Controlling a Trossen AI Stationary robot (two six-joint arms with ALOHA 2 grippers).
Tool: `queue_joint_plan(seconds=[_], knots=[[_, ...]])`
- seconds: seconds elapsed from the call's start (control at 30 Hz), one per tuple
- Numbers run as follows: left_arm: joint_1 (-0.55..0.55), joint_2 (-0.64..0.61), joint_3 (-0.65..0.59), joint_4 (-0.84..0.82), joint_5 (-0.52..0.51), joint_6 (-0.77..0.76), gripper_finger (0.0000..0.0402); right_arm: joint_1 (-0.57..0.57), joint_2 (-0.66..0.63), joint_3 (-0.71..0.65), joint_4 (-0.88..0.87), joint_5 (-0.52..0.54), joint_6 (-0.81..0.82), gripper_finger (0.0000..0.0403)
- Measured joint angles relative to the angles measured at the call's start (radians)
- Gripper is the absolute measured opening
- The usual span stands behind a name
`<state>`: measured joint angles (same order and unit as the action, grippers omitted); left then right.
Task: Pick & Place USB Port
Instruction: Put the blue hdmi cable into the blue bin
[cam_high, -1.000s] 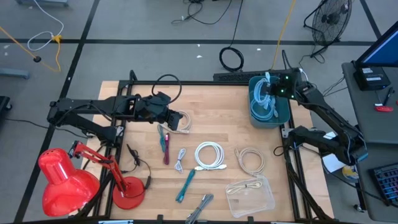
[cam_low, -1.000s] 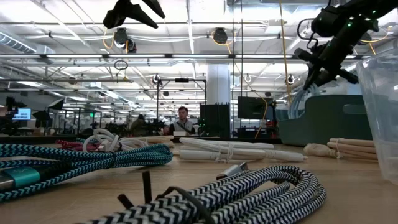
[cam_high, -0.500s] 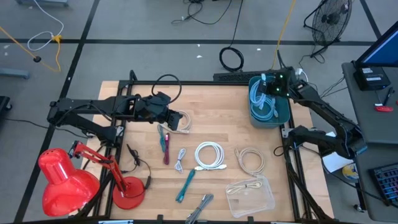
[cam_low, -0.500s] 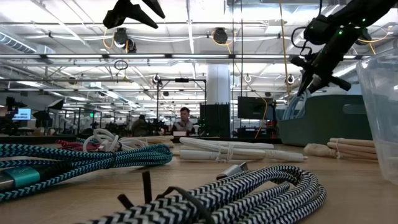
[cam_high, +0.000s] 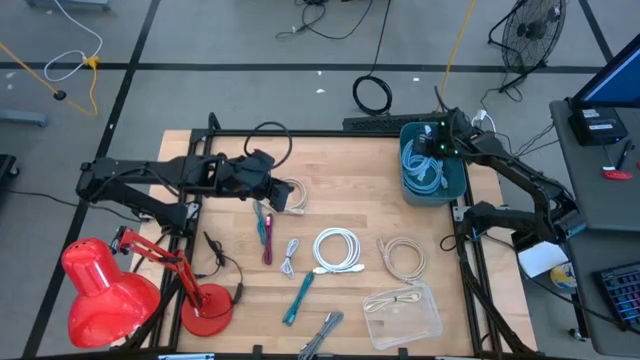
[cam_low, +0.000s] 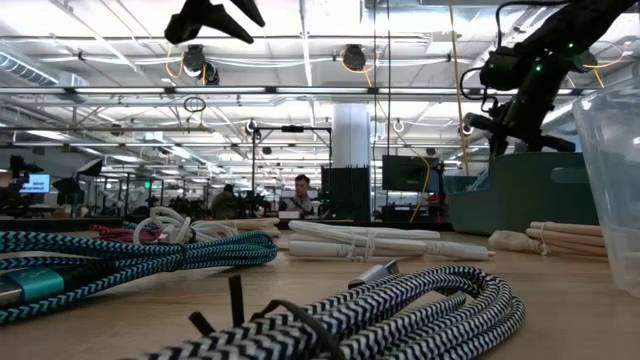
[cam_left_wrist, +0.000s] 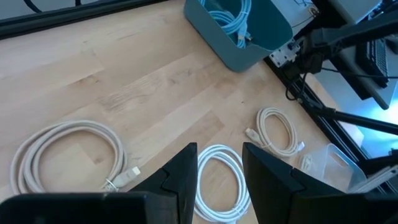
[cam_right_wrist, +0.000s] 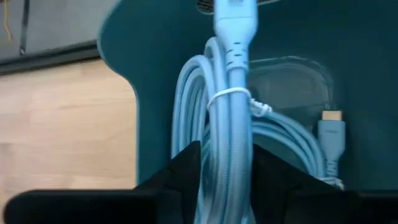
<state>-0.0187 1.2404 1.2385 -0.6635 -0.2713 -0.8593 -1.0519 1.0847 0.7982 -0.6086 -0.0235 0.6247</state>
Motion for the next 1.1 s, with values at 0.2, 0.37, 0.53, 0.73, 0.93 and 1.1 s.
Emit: queue_joint_plan(seconds=[0.2, 0.37, 0.53, 0.73, 0.93, 1.1], knots=[[-0.005, 0.0, 0.0, 0.0, -0.009, 0.0, 0.0129, 0.0, 0.001, 0.0, -0.018, -0.003, -0.039, 0.0125], [-0.004, 0.0, 0.0, 0.0, -0.01, 0.0, 0.0129, 0.0, 0.001, 0.0, -0.047, -0.024, -0.086, 0.0127], [-0.004, 0.0, 0.0, 0.001, -0.01, 0.0, 0.0129, 0.0, 0.001, 0.0, -0.059, -0.03, -0.095, 0.0136], [-0.012, 0.0, 0.0, 0.001, -0.01, -0.001, 0.0129, 0.0, 0.001, 0.0, -0.079, -0.033, -0.113, 0.0169], [-0.03, 0.0, 0.0, 0.002, -0.018, 0.0, 0.0129, 0.0, 0.0, 0.0, -0.077, -0.033, -0.11, 0.0221], [-0.037, 0.0, 0.0, 0.002, -0.026, 0.001, 0.0129, 0.0, 0.0, 0.0, -0.078, -0.033, -0.11, 0.026]])
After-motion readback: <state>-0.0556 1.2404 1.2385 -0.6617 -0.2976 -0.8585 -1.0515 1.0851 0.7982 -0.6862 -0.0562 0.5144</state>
